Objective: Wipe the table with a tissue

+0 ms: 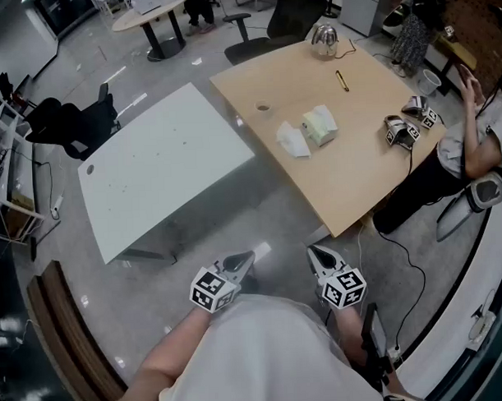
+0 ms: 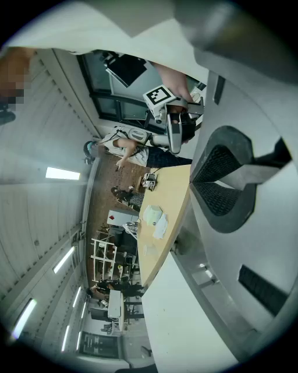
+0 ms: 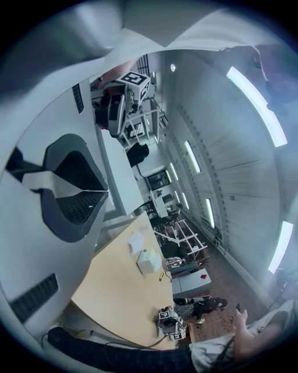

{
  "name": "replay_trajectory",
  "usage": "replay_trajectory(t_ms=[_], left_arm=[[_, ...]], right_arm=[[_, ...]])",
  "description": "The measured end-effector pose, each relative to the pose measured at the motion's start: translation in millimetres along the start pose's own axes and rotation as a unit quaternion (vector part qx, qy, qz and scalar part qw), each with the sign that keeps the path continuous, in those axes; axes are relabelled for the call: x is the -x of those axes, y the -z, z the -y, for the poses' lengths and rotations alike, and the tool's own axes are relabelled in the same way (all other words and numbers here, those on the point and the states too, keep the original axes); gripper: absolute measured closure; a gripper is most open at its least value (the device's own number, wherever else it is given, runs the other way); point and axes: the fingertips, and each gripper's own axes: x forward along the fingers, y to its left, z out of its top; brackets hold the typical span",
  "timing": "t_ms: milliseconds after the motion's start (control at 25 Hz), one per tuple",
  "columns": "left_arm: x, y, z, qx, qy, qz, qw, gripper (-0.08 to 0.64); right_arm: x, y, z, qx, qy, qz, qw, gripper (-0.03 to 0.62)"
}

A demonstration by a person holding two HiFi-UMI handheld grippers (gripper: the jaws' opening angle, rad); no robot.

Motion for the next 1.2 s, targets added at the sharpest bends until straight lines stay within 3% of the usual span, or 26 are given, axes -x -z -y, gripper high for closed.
replay_trajectory(t_ms=[280, 640, 840, 1200], left_arm=[[-14.7, -13.2, -61.2, 0.005, 0.011, 0.006, 0.9999, 0.552], [-20.9, -56.2, -144.2, -0.006, 0.027, 0.037, 0.9990, 0.552], [-15.2, -66.3, -161.0, -0.025, 0.078, 0.031, 0.9962, 0.552], [-22.6, -80.0, -187.0, -0.008, 0.092, 0.045, 0.9947, 0.552]], right_arm=[[-56.5, -26.3, -0.7, 0.016, 0.001, -0.005, 1.000, 0.574], [-138.2, -85.7, 11.0, 0.054, 0.023, -0.008, 0.998, 0.574], [-156.1, -96.2, 0.1, 0.049, 0.062, -0.011, 0.997, 0.574], [-185.6, -113.5, 1.1, 0.056, 0.067, -0.018, 0.996, 0.574]])
